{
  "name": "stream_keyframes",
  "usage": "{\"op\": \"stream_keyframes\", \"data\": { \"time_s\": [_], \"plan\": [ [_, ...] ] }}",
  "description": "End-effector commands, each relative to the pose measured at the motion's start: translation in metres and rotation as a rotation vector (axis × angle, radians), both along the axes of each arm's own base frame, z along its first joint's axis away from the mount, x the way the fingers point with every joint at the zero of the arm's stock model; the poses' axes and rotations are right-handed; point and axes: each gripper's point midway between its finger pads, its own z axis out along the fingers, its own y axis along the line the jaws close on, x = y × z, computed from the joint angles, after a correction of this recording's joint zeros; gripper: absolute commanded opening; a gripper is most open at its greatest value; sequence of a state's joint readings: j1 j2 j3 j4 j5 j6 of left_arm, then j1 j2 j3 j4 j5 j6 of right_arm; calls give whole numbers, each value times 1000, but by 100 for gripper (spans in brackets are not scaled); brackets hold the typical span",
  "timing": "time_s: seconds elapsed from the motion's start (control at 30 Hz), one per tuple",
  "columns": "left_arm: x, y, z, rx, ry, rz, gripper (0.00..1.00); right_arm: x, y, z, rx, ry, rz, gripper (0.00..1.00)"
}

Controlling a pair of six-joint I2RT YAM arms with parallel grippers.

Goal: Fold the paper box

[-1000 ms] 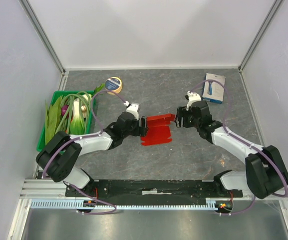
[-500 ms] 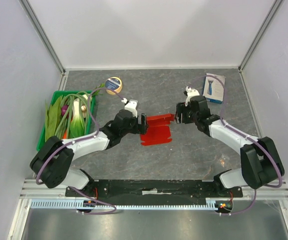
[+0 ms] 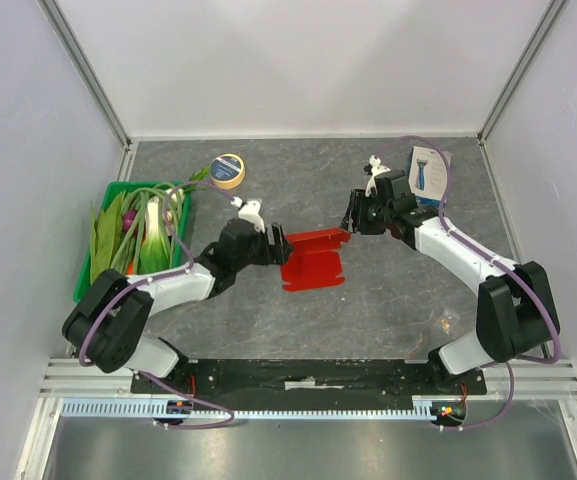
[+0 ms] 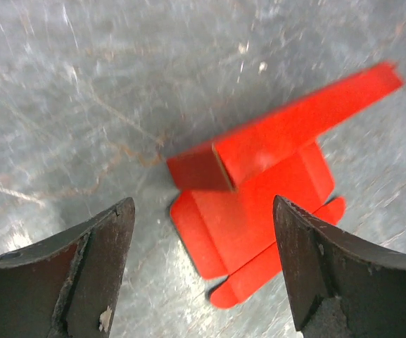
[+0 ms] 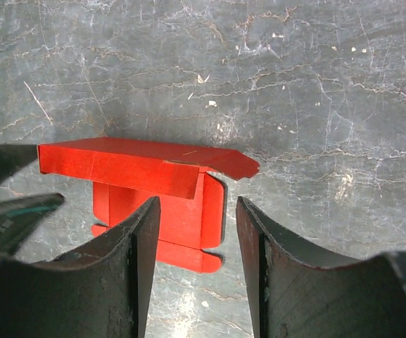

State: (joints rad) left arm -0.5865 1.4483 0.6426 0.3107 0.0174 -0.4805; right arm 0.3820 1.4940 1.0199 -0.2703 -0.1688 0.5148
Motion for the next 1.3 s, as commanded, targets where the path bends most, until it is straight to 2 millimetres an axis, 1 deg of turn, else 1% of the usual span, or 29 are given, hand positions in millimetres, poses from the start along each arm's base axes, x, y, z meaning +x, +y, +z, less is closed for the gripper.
{"op": "stream_keyframes", "data": {
  "time_s": [0.0, 0.03, 0.07, 0.1, 0.13, 0.17, 0.2, 0.23, 0.27, 0.3, 0.33, 0.4, 0.5, 0.57, 0.6, 0.63, 0.73, 0.77, 0.8, 0.83, 0.9, 1.0, 1.03, 1.1, 1.13, 1.17, 1.2, 1.23, 1.27],
  "plan": [
    [-3, 0, -10, 118, -155, 28, 86, 2, 0, 17, 6, -32, -6, 55],
    [1, 2, -10, 144, -189, 70, 85, 1, -2, 16, -6, -35, -12, 55],
    [-4, -6, -18, 180, -198, 56, 83, 1, -4, 16, -14, -38, -19, 55],
    [-4, -5, -20, 227, -229, 64, 83, 1, -5, 17, -21, -43, -13, 55],
    [3, 2, -17, 269, -271, 140, 82, 1, -6, 17, -26, -44, -15, 55],
    [0, -4, -17, 281, -293, 139, 80, -1, -7, 19, -27, -48, -15, 55],
    [2, -3, -27, 322, -304, 142, 78, -1, -8, 19, -34, -55, -15, 55],
    [5, -2, -25, 333, -323, 166, 76, -2, -10, 20, -37, -57, -18, 55],
    [9, -8, -20, 326, -345, 176, 69, -3, -10, 22, -35, -64, -18, 55],
    [11, -7, -29, 356, -341, 182, 68, -4, -11, 20, -38, -62, -20, 55],
    [16, -3, -28, 369, -350, 217, 68, -4, -11, 19, -40, -59, -20, 55],
    [21, -4, -26, 376, -356, 245, 64, -6, -10, 17, -38, -56, -17, 54],
    [26, -6, -19, 363, -402, 246, 58, -7, -4, 20, -38, -67, -2, 54],
    [29, -7, -19, 373, -413, 254, 56, -9, 4, 17, -45, -66, 28, 53],
    [30, -8, -16, 376, -427, 251, 55, -8, 8, 19, -44, -72, 42, 54],
    [32, -9, -17, 380, -428, 248, 53, -9, 16, 19, -44, -73, 66, 54],
    [33, -11, -17, 379, -438, 247, 47, -9, 28, 19, -50, -82, 121, 59],
    [34, -11, -19, 380, -438, 245, 46, -9, 30, 18, -55, -83, 134, 62],
    [34, -12, -20, 384, -443, 240, 43, -6, 33, 22, -51, -92, 141, 63],
    [37, -13, -19, 394, -445, 247, 38, -7, 33, 18, -55, -72, 143, 64],
    [39, -13, -24, 419, -438, 247, 34, -6, 34, 23, -57, -77, 145, 64],
    [43, -13, -24, 441, -441, 263, 23, -7, 32, 29, -55, -87, 126, 65],
    [44, -12, -22, 443, -447, 278, 15, -8, 30, 30, -56, -83, 121, 65],
    [45, -9, -20, 452, -452, 286, 6, -8, 30, 32, -40, -70, 91, 64],
    [44, -5, -19, 462, -454, 306, 2, -10, 30, 32, -32, -55, 81, 62],
    [44, -3, -15, 460, -469, 319, 2, -12, 33, 33, -13, -43, 66, 55],
    [44, 1, -13, 462, -478, 337, 2, -15, 37, 33, 5, -30, 42, 51],
    [41, 4, -15, 463, -481, 341, 2, -16, 39, 34, 11, -34, 32, 50],
    [41, 3, -10, 446, -500, 345, 2, -18, 41, 33, 7, -32, 33, 49]
  ]
}}
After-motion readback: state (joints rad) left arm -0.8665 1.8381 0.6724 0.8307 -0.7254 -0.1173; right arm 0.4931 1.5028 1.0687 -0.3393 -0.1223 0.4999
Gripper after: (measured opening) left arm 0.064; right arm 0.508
